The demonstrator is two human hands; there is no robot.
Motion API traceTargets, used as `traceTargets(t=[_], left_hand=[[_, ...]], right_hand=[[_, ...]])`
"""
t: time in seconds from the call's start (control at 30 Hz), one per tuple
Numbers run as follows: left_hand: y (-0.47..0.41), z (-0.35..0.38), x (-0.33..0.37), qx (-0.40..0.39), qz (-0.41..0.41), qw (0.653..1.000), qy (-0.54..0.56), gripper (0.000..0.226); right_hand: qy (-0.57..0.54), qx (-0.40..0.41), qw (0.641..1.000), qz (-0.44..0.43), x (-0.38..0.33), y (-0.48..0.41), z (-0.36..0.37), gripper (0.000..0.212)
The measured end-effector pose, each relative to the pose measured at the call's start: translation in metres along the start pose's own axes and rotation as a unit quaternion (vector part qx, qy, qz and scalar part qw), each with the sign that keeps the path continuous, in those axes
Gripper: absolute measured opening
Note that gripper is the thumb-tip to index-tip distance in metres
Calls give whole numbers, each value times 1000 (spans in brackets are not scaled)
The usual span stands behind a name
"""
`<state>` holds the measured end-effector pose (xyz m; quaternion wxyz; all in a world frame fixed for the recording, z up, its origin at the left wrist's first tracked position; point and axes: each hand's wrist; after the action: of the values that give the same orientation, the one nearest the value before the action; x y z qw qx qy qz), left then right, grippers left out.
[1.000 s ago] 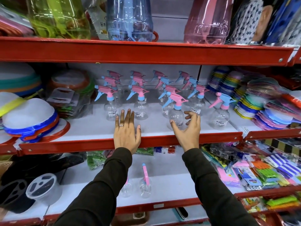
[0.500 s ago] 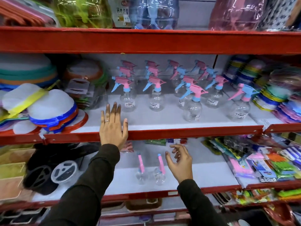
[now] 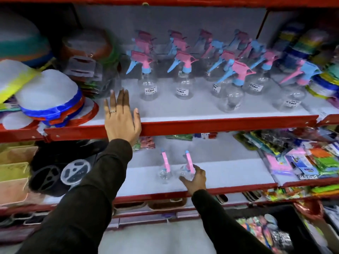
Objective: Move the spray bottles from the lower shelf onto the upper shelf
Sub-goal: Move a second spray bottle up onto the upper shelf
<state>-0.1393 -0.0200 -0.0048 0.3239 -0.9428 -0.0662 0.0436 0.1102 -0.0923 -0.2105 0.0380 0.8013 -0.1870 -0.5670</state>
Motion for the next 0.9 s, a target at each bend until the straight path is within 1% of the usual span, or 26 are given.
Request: traceTargets(t=[0.2, 0.27, 0.4, 0.47, 0.57, 0.7, 0.9], left_hand=[[-1, 2, -1, 5, 5, 1000, -18, 64], [-1, 1, 0, 2, 7, 1000, -23, 64], [0, -2, 1, -2, 7, 1000, -18, 64], [1, -4, 1, -8, 8, 1000, -15, 64], [2, -7, 1, -19, 11, 1000, -16, 64], [2, -10, 2, -28, 11, 999, -10, 64], [3, -10, 1, -30, 10, 1000, -1, 64]], right_hand=[[-25, 19, 999, 19, -6, -9, 5, 65], [-34, 30, 999, 1, -8, -4, 2, 64], [-44, 45, 997, -37, -14, 9, -10, 67], [-54, 52, 995, -64, -20, 18, -16, 67], [-56, 58, 988, -131, -32, 34, -26, 60], [-59, 63, 974, -208, -53, 53, -41, 59], [-94, 88, 952, -278, -89, 69, -60, 62]])
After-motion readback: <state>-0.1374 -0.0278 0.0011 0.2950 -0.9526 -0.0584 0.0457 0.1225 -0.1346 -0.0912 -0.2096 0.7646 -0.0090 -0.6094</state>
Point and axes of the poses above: each hand's wrist, its own y-axis away from the middle knuckle, its own z-axis out of the palm, x = y × z, and after that the axes turned 12 degrees about -y, right-handed
